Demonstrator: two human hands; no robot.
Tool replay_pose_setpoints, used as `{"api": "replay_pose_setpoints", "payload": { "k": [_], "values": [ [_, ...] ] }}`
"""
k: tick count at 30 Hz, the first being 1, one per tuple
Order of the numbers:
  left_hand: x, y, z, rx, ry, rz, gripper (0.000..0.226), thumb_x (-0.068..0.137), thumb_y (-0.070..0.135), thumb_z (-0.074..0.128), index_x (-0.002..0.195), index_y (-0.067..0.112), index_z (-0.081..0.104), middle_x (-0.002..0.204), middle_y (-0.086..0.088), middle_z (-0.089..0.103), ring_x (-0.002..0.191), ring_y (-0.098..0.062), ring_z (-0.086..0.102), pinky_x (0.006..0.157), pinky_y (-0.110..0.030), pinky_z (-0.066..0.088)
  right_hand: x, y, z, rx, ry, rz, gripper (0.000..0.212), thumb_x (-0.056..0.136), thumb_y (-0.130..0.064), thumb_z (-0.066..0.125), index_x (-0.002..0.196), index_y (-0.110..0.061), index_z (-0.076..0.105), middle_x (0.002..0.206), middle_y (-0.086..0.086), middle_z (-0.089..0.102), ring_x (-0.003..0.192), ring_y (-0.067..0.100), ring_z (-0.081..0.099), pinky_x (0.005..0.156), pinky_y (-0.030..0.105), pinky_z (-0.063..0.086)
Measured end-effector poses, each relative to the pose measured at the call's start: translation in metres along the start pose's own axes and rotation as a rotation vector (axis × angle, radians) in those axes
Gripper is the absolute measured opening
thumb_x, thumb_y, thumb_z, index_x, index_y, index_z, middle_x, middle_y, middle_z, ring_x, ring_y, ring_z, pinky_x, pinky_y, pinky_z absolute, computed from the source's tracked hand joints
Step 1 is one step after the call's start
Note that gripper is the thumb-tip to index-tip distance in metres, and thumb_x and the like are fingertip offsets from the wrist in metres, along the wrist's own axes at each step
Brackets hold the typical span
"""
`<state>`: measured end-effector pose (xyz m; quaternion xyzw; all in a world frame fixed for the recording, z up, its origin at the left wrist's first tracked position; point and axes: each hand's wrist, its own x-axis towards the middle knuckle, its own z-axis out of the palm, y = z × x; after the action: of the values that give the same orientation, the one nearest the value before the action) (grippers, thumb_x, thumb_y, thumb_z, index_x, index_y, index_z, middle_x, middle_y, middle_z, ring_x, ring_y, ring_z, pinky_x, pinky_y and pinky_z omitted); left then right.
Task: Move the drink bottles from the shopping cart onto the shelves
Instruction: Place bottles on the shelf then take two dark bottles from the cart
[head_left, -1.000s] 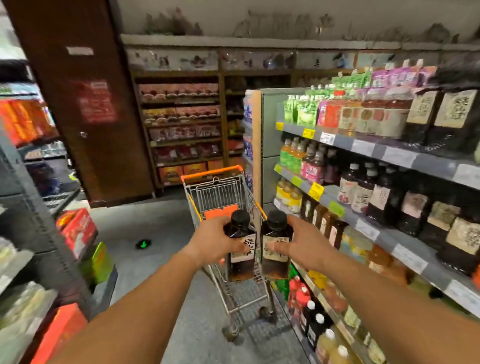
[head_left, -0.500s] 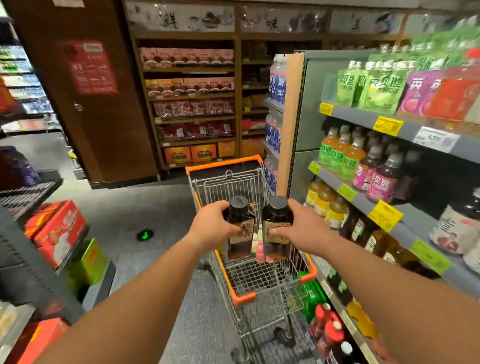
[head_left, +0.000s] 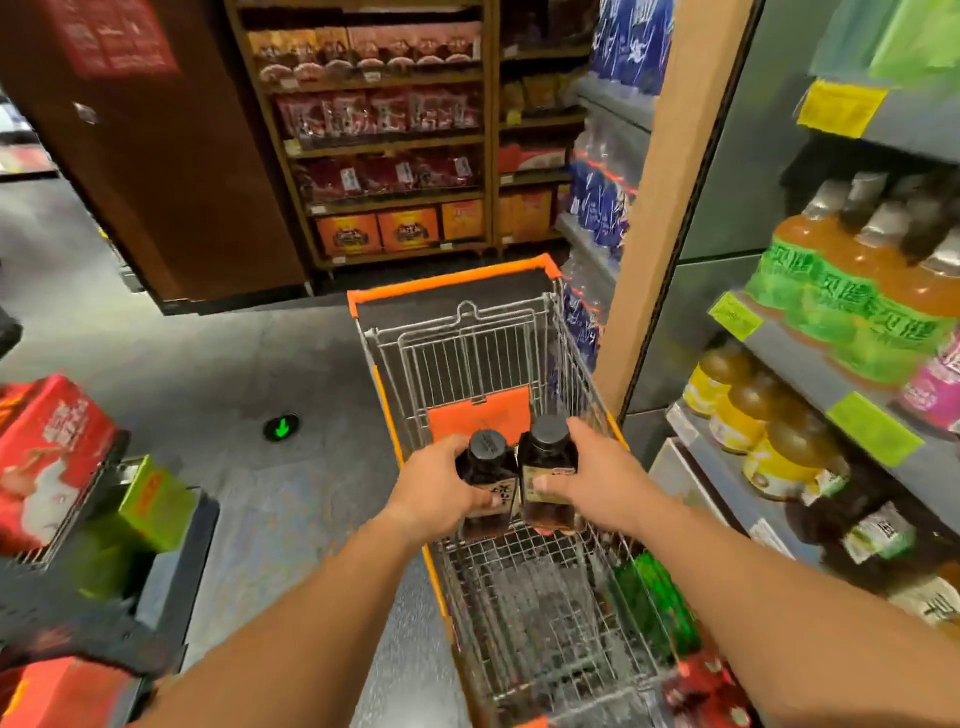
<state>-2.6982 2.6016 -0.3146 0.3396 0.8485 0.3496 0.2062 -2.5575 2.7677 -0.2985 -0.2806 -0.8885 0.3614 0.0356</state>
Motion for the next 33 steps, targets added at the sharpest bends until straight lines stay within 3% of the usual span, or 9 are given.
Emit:
{"api": "replay_pose_setpoints", "payload": {
  "k": [2, 4, 7, 9, 14, 18, 22, 28, 33],
  "values": [
    [0.036, -0.026, 0.027, -0.047, -0.005, -0.083, 0.050, 0.060, 0.026, 0.094, 0.099, 0.035, 0.064, 0.091, 0.021, 0.068, 0.082, 0.006, 0.062, 0.072, -0.016, 0.052, 0.045, 0.026, 0.018, 0.011, -0.081, 0.008, 0.060, 0.080, -0.036, 0.077, 0.130, -0.031, 0.045, 0.118, -0.004, 0.062, 0.102, 0.024, 0.062, 0.082, 0.038, 0.052],
    [0.071, -0.051, 0.056, -0.016, -0.012, -0.152, 0.056, 0.062, 0.030, 0.092, 0.111, 0.031, 0.065, 0.095, 0.018, 0.069, 0.090, -0.009, 0.065, 0.076, -0.020, 0.053, 0.089, 0.053, 0.039, -0.013, -0.141, 0.020, 0.059, 0.078, -0.034, 0.079, 0.128, -0.028, 0.048, 0.117, -0.001, 0.057, 0.101, 0.028, 0.061, 0.083, 0.043, 0.053],
    [0.117, -0.092, 0.099, 0.064, -0.028, -0.227, 0.046, 0.072, 0.030, 0.081, 0.114, 0.034, 0.062, 0.102, 0.006, 0.071, 0.094, -0.025, 0.065, 0.070, -0.025, 0.046, 0.148, 0.097, 0.079, -0.104, -0.210, 0.023, 0.062, 0.077, -0.030, 0.081, 0.130, -0.019, 0.051, 0.125, 0.005, 0.055, 0.114, 0.028, 0.055, 0.093, 0.039, 0.047],
    [0.144, -0.122, 0.127, 0.072, -0.013, -0.292, 0.034, 0.080, 0.020, 0.072, 0.110, 0.033, 0.062, 0.103, -0.002, 0.071, 0.094, -0.030, 0.066, 0.070, -0.027, 0.042, 0.179, 0.126, 0.111, -0.092, -0.271, 0.008, 0.052, 0.076, -0.025, 0.080, 0.123, -0.021, 0.056, 0.117, 0.001, 0.061, 0.109, 0.024, 0.059, 0.089, 0.033, 0.047],
    [0.185, -0.196, 0.186, 0.087, -0.006, -0.429, 0.037, 0.073, 0.015, 0.076, 0.107, 0.025, 0.064, 0.095, 0.003, 0.067, 0.083, -0.023, 0.064, 0.069, -0.029, 0.048, 0.233, 0.188, 0.194, -0.142, -0.337, 0.028, 0.042, 0.078, -0.015, 0.075, 0.116, -0.024, 0.061, 0.107, -0.002, 0.063, 0.095, 0.020, 0.060, 0.080, 0.029, 0.046],
    [0.198, -0.243, 0.233, 0.066, 0.012, -0.552, 0.039, 0.077, 0.017, 0.074, 0.114, 0.024, 0.064, 0.105, -0.001, 0.070, 0.093, -0.026, 0.065, 0.080, -0.033, 0.054, 0.259, 0.222, 0.245, -0.215, -0.386, 0.072, 0.036, 0.081, -0.013, 0.070, 0.116, -0.018, 0.063, 0.108, 0.005, 0.065, 0.095, 0.025, 0.060, 0.076, 0.027, 0.044],
    [0.208, -0.265, 0.271, 0.037, 0.057, -0.612, 0.041, 0.082, 0.015, 0.069, 0.121, 0.022, 0.061, 0.108, -0.006, 0.069, 0.095, -0.030, 0.065, 0.077, -0.034, 0.052, 0.272, 0.249, 0.276, -0.142, -0.349, 0.144, 0.026, 0.086, -0.017, 0.065, 0.112, -0.018, 0.065, 0.106, 0.003, 0.067, 0.094, 0.023, 0.062, 0.082, 0.026, 0.047],
    [0.235, -0.270, 0.284, 0.021, 0.066, -0.620, 0.029, 0.086, 0.005, 0.058, 0.110, 0.021, 0.060, 0.102, -0.008, 0.066, 0.100, -0.033, 0.063, 0.072, -0.029, 0.039, 0.284, 0.277, 0.285, 0.094, -0.236, 0.106, 0.031, 0.083, -0.002, 0.064, 0.113, -0.009, 0.060, 0.097, 0.012, 0.066, 0.092, 0.031, 0.063, 0.086, 0.047, 0.050],
    [0.247, -0.269, 0.279, 0.037, 0.087, -0.611, 0.045, 0.083, -0.003, 0.054, 0.121, 0.021, 0.053, 0.106, -0.012, 0.064, 0.099, -0.036, 0.060, 0.073, -0.032, 0.037, 0.297, 0.274, 0.289, -0.084, -0.242, 0.194, 0.047, 0.083, -0.009, 0.060, 0.128, -0.017, 0.050, 0.112, 0.005, 0.060, 0.104, 0.028, 0.059, 0.083, 0.034, 0.046]
  ]
}}
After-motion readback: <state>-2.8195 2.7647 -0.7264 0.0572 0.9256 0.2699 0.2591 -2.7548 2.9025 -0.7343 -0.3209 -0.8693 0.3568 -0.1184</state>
